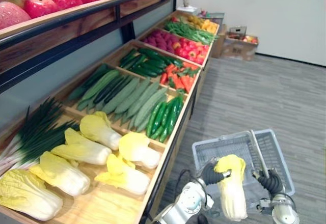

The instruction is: Pick vegetable in the basket

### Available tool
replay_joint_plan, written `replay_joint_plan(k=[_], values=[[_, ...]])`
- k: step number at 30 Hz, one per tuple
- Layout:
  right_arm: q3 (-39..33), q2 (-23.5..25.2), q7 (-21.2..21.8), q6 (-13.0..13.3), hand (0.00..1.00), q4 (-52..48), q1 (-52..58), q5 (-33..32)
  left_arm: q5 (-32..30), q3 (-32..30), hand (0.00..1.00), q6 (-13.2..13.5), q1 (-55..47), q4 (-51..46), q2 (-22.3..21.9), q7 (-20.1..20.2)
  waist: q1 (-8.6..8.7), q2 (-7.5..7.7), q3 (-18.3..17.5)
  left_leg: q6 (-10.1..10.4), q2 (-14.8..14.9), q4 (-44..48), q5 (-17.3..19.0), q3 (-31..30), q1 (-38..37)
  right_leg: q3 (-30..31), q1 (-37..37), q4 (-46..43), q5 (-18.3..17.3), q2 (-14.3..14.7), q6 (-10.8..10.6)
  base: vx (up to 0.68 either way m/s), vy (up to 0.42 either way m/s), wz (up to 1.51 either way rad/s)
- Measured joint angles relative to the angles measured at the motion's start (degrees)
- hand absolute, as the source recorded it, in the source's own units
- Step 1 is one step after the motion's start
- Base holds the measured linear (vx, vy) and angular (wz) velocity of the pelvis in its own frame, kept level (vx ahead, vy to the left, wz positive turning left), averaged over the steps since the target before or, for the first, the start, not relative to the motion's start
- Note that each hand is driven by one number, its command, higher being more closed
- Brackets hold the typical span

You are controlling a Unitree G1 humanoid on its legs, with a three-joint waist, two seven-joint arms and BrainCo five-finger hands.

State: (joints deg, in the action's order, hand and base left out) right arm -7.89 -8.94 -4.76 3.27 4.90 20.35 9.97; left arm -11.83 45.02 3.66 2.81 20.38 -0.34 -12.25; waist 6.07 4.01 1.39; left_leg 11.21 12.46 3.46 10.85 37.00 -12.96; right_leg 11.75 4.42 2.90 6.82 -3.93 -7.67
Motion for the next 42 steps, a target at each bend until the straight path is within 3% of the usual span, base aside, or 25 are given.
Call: replay_joint_plan(k=[3, 4, 15, 28, 35, 38, 40, 42], values=[[0.6, 0.0, 0.0, 0.0, 1.00, 0.2, 0.1, -1.0, -0.9, 0.8, 1.00, -0.1, 0.4, 2.3, -0.2, -1.4, 0.19, 0.32, 0.1, -0.1, -0.5, -0.5, -0.1, -0.1, 0.0, 0.0, 0.0, 0.2, 0.0, -0.3, 0.0, 0.01, 0.009, 0.02], [1.2, 0.0, 0.0, 0.0, 1.00, 0.4, 0.1, -1.6, -1.6, 1.0, 0.00, -0.1, 0.7, 3.6, -0.2, -1.9, 0.36, 0.55, 0.2, -0.3, -0.7, -0.8, -0.2, -0.2, 0.0, 0.0, 0.1, 0.2, 0.0, -0.5, -0.1, 0.00, 0.000, 0.00], [4.5, 0.0, 0.0, 1.1, 1.00, 5.3, 0.0, -3.7, -5.3, 1.7, 0.00, -1.4, 8.5, 12.3, -0.7, -5.6, 1.75, 2.92, 0.3, -0.8, -1.9, -1.4, -0.5, -1.6, 0.7, -0.4, 0.4, 0.5, 0.2, -1.5, -0.4, 0.00, 0.003, 0.03], [4.6, 0.0, -0.7, 1.3, 1.00, 8.0, -0.6, -4.3, -5.5, 2.6, 0.00, -0.5, 8.7, 11.8, -0.7, -5.3, 2.86, 3.13, 0.2, -1.3, -2.5, -1.4, -0.8, -3.4, 1.1, -1.6, -0.1, 0.4, 0.4, -2.5, -0.7, 0.00, -0.003, 0.06], [0.8, -0.1, -1.3, 2.3, 1.00, 11.2, -0.1, -4.3, 3.1, 4.0, 0.00, 3.9, 7.9, -6.7, -0.5, -1.2, 1.55, 3.21, -0.1, -1.7, -2.6, -1.5, -1.0, -5.9, 1.8, -3.6, -0.8, 0.0, 0.2, -3.3, -1.0, -0.01, -0.012, 0.16], [-1.3, -0.1, -1.3, 2.4, 1.00, 12.8, 0.2, -4.3, 11.6, -0.6, 0.00, 5.4, 5.3, -15.3, 0.3, 1.6, 1.38, 2.86, -0.9, -2.0, -2.6, -2.1, -1.3, -6.3, 1.9, -4.2, -0.8, -0.1, 0.2, -3.3, -1.0, 0.01, -0.012, 0.10], [-3.0, -0.2, -1.3, 2.4, 1.00, 14.6, 0.7, -3.7, 20.5, -4.6, 0.00, 6.7, 1.3, -21.5, 1.1, 3.1, 1.02, 2.28, -1.7, -2.0, -2.5, -2.4, -1.5, -6.7, 2.1, -5.1, -0.9, -0.1, 0.2, -3.3, -1.0, 0.01, -0.013, 0.11], [-3.8, -0.3, -1.3, 2.4, 1.00, 15.5, 1.2, -3.7, 23.1, -7.6, 0.00, 7.6, -1.9, -23.6, 1.2, 3.5, 0.91, 1.89, -2.2, -2.1, -2.5, -2.3, -1.6, -7.6, 2.7, -5.9, -0.9, -0.1, 0.2, -3.3, -1.0, 0.01, -0.017, 0.21]])
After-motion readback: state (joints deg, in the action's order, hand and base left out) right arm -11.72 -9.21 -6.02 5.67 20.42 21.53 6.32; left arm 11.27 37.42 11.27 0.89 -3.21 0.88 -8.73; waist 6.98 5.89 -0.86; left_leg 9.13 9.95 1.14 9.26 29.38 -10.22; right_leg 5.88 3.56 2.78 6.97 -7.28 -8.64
